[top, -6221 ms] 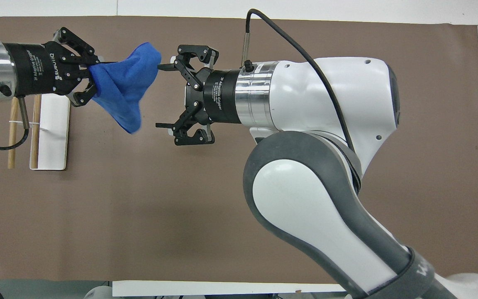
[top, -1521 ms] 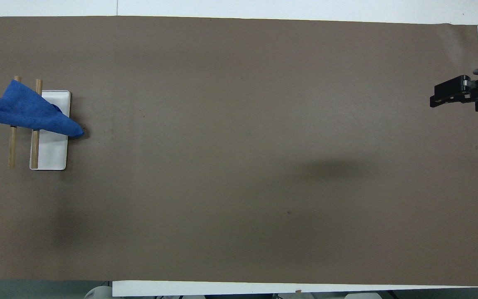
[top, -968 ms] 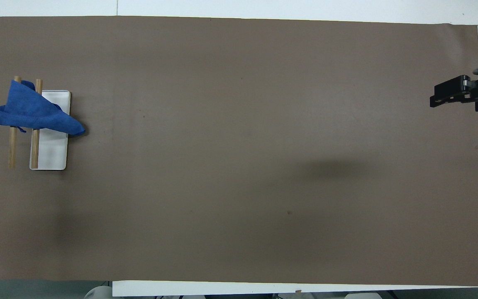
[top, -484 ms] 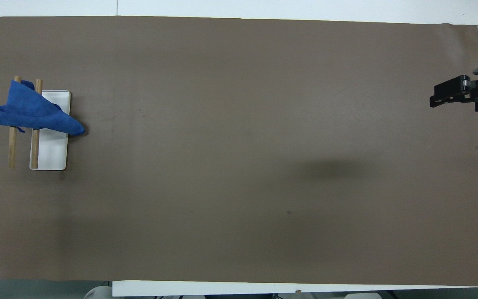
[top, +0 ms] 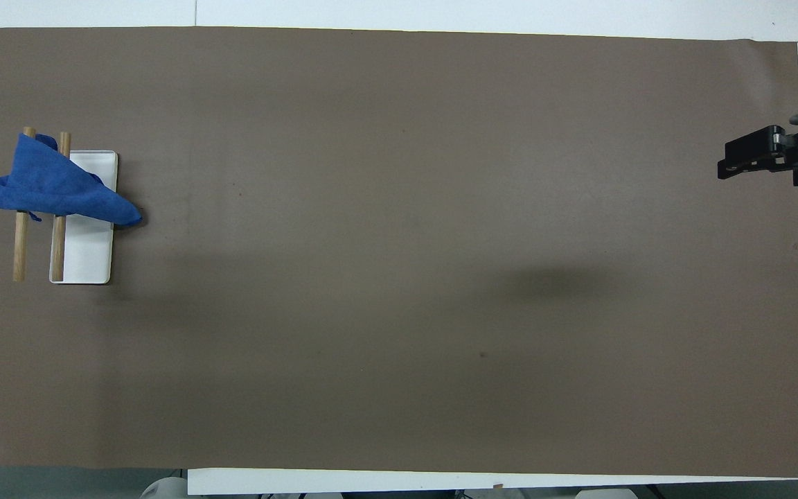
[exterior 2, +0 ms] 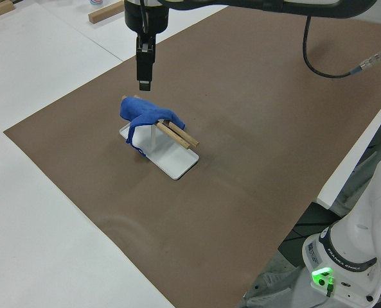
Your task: Right arm passes towel to left arm to hang
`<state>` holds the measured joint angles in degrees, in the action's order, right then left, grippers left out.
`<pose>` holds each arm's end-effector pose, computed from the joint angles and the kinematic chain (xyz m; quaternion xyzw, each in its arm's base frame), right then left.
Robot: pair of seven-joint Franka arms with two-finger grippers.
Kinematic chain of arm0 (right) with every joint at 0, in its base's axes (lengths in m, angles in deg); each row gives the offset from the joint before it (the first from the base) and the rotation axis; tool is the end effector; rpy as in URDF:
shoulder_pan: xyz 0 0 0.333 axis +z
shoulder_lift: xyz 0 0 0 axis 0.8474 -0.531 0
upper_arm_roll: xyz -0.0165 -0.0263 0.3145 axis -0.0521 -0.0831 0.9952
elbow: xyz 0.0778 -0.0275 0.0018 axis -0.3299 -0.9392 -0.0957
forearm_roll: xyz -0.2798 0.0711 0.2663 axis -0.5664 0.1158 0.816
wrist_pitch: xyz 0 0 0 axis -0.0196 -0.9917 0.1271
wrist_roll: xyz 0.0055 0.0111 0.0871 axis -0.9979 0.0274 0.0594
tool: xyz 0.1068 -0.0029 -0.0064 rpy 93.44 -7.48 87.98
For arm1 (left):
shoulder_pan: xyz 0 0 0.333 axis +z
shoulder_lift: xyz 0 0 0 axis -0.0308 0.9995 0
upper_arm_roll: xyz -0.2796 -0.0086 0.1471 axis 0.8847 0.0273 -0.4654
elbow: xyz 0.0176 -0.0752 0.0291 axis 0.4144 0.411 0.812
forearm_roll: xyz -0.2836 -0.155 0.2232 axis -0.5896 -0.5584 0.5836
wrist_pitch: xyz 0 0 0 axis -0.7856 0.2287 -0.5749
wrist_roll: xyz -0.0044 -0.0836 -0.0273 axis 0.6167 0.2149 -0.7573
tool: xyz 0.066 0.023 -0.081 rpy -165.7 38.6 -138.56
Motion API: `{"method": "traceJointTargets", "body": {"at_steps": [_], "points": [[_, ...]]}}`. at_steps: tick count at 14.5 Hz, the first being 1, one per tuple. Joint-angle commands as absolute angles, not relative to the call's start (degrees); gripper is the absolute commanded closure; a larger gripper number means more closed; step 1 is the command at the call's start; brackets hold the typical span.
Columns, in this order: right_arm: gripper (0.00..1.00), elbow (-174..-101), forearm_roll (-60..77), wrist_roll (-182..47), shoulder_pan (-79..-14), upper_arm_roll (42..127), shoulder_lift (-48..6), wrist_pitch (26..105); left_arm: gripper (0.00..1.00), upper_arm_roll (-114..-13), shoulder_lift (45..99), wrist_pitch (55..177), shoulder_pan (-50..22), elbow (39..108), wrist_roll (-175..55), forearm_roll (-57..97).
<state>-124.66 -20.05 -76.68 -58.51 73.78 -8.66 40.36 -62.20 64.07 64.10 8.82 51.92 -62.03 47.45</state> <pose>0.5715 -0.0365 0.5903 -0.9985 0.0501 0.0145 0.0177 0.5538 0.0647 0.6183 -0.9779 -0.2065 0.0284 0.0169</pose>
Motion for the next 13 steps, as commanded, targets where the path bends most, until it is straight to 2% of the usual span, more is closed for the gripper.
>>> {"method": "traceJointTargets", "body": {"at_steps": [1,5,13], "points": [[0.00,-123.6,-20.6,-77.3,-58.8,74.0,-9.1,39.3,0.00,-62.5,63.1,56.5,4.4,48.4,-51.7,48.0],[0.00,-123.6,-20.6,-77.3,-58.8,73.9,-9.1,39.3,0.00,-63.1,61.1,57.4,0.8,52.5,-45.1,45.8],[0.00,-123.6,-20.6,-77.3,-58.8,73.9,-9.1,39.3,0.00,-63.6,58.5,58.4,0.7,55.7,-43.5,43.4]]}}
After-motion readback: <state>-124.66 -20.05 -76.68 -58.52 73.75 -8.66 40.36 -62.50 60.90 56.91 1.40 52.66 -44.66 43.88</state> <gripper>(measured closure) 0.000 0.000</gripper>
